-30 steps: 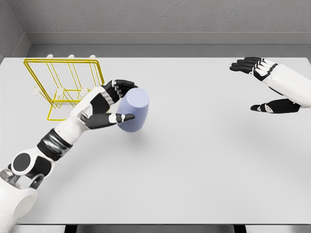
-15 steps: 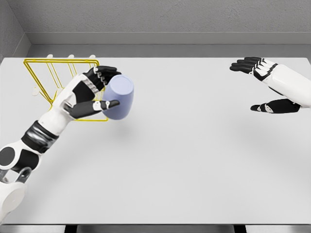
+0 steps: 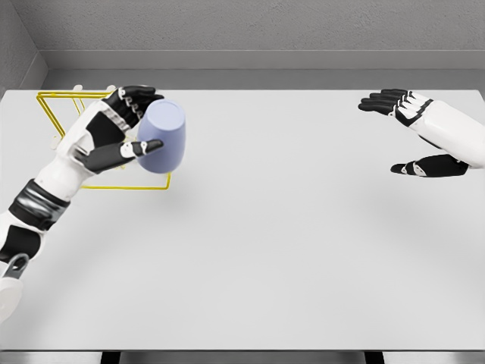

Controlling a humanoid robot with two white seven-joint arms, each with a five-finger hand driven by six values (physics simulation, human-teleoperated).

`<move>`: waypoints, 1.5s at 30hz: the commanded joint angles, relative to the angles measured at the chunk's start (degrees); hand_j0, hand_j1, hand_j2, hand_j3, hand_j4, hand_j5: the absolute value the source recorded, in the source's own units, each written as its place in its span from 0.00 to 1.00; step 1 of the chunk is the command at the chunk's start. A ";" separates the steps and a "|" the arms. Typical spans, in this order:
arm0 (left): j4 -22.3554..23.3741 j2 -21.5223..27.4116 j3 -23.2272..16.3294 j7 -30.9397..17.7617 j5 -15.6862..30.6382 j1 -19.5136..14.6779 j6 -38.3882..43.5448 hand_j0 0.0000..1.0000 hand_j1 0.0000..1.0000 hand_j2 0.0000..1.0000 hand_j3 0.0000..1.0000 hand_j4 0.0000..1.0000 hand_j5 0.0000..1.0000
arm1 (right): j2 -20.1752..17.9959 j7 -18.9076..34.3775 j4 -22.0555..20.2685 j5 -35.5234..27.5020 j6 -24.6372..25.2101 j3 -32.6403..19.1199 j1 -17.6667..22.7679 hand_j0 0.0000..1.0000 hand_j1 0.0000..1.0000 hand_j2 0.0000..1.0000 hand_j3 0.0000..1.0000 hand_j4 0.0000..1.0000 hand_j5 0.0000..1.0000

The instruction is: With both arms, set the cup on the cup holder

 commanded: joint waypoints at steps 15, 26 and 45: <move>2.45 0.19 3.24 0.03 1.57 -0.35 0.00 0.69 0.69 0.69 0.69 0.69 0.69 | -0.04 -0.03 0.07 -0.42 0.18 0.00 0.00 1.00 1.00 1.00 1.00 1.00 1.00; 4.83 0.19 3.33 -0.06 1.66 -1.85 0.35 0.91 0.91 0.91 0.91 0.91 0.91 | -0.04 -0.03 0.07 -0.42 0.18 0.00 0.00 1.00 1.00 1.00 1.00 1.00 1.00; 4.04 1.68 3.24 0.03 1.57 -2.11 0.18 0.91 0.91 0.91 0.91 0.91 0.91 | -0.04 -0.03 0.25 -0.42 0.18 -0.36 0.26 1.00 1.00 1.00 1.00 1.00 1.00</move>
